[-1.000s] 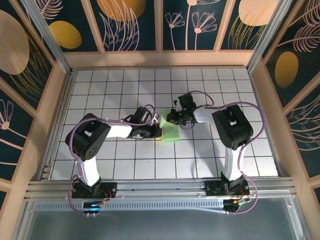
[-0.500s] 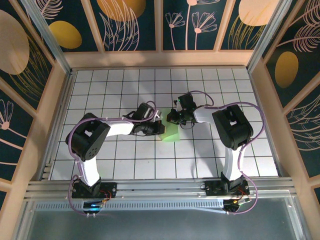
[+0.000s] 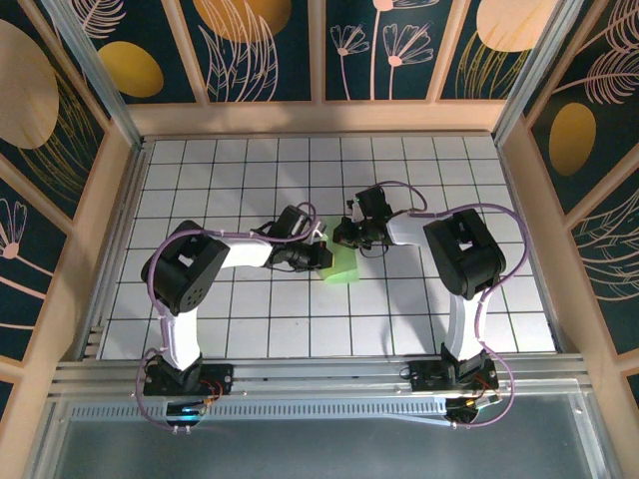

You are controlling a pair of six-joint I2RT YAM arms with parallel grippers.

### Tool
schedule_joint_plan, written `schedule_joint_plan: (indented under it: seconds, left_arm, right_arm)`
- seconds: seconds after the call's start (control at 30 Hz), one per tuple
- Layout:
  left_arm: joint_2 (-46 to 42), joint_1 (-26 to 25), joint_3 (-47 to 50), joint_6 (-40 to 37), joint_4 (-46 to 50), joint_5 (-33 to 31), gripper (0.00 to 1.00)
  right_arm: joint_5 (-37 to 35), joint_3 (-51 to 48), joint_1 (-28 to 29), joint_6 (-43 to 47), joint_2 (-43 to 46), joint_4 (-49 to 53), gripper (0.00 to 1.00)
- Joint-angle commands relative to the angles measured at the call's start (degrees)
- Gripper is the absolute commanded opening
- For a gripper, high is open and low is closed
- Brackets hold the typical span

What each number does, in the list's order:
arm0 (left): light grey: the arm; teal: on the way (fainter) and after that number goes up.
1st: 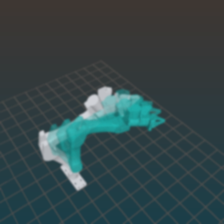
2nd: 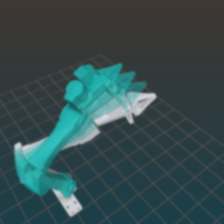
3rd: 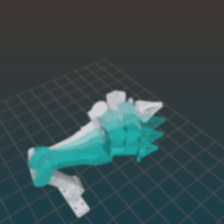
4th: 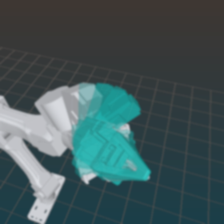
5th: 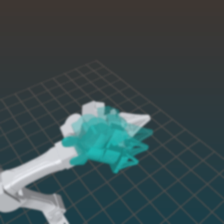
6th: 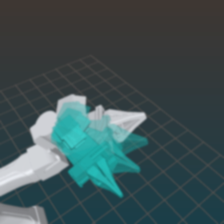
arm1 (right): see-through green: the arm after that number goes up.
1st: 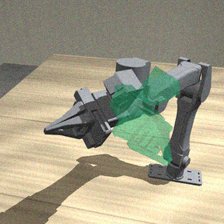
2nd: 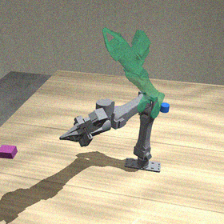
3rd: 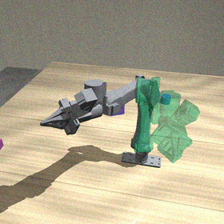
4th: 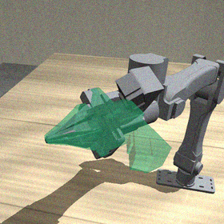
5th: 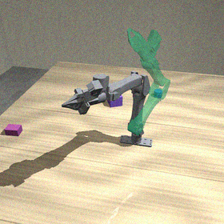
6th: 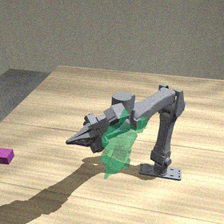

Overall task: Fold a paper plane with a square sheet of paper (fold left side to right side)
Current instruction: First fold the square sheet of paper in half at the center of the table.

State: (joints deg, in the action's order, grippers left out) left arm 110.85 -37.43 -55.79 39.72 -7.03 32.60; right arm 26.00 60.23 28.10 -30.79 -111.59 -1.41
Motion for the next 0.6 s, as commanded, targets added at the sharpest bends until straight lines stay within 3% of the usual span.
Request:
schedule_joint_plan:
  seconds: [0.0,0.57]
  left_arm:
    - [-0.26,-0.38,3.12,-0.33,0.83,1.42,0.00]
    - [-6.48,-1.47,13.14,-4.58,5.53,2.11,0.00]
  right_arm:
    - [-4.64,-1.85,-0.94,0.73,-0.84,3.82,0.00]
    - [-4.99,-2.30,-0.86,0.90,-0.75,3.78,0.00]
